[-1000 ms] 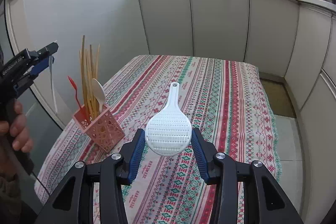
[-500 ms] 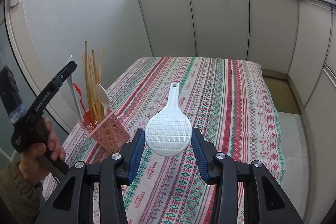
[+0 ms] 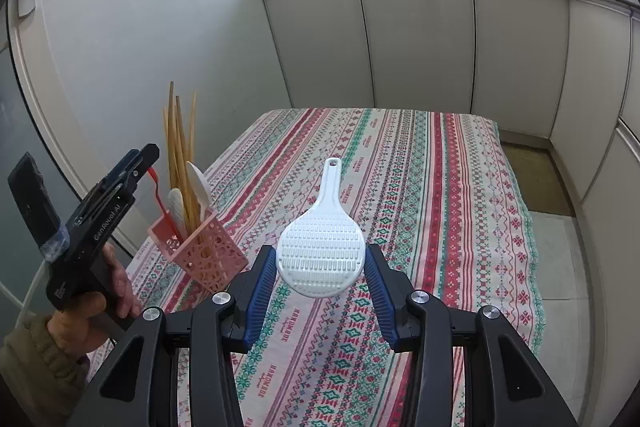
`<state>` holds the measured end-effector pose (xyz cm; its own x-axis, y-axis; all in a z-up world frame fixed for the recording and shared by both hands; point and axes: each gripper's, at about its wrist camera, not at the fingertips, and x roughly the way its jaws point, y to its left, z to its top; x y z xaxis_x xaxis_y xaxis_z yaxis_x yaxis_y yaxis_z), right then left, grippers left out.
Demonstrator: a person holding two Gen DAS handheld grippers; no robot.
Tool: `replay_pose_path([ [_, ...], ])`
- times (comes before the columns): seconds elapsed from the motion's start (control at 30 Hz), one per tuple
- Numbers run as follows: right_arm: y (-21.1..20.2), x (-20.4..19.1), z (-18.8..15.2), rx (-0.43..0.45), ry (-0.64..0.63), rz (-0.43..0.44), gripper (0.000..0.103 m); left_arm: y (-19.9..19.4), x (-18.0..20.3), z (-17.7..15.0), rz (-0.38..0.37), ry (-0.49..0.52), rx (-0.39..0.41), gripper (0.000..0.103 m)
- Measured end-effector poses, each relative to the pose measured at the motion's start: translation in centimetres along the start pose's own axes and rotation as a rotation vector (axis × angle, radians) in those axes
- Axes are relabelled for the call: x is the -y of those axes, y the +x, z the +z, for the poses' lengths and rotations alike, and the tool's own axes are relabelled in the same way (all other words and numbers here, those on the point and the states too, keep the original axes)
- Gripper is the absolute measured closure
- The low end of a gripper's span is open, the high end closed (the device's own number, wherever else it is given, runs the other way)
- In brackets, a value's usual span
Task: Organize utensils
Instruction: 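Lower the left gripper's rice paddle into the holder and open it, then lower the right gripper's rice paddle into the holder and open it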
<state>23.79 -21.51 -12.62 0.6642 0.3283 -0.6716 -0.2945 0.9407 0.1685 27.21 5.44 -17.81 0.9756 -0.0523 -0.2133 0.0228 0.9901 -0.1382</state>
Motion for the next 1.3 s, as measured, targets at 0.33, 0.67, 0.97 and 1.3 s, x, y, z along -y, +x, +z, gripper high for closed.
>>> replay_pose_path([
  [0.33, -0.5, -0.2, 0.4, -0.007, 0.01, 0.014, 0.057, -3.6, -3.2, 5.1, 0.053, -0.176, 0.01, 0.038],
  [0.67, -2.7, -1.9, 1.9, -0.048, 0.093, 0.191, 0.057, -5.9, -6.3, 7.1, 0.222, -0.211, -0.103, 0.03],
  [0.97, -1.9, -7.2, 2.9, -0.146, 0.066, 0.324, 0.057, -5.4, -6.7, 6.3, 0.311, -0.102, -0.264, 0.027],
  [1.3, 0.1, -15.1, 1.3, -0.251, -0.257, 0.179, 0.057, -6.3, -8.6, 8.0, 0.296, -0.175, -0.247, 0.027],
])
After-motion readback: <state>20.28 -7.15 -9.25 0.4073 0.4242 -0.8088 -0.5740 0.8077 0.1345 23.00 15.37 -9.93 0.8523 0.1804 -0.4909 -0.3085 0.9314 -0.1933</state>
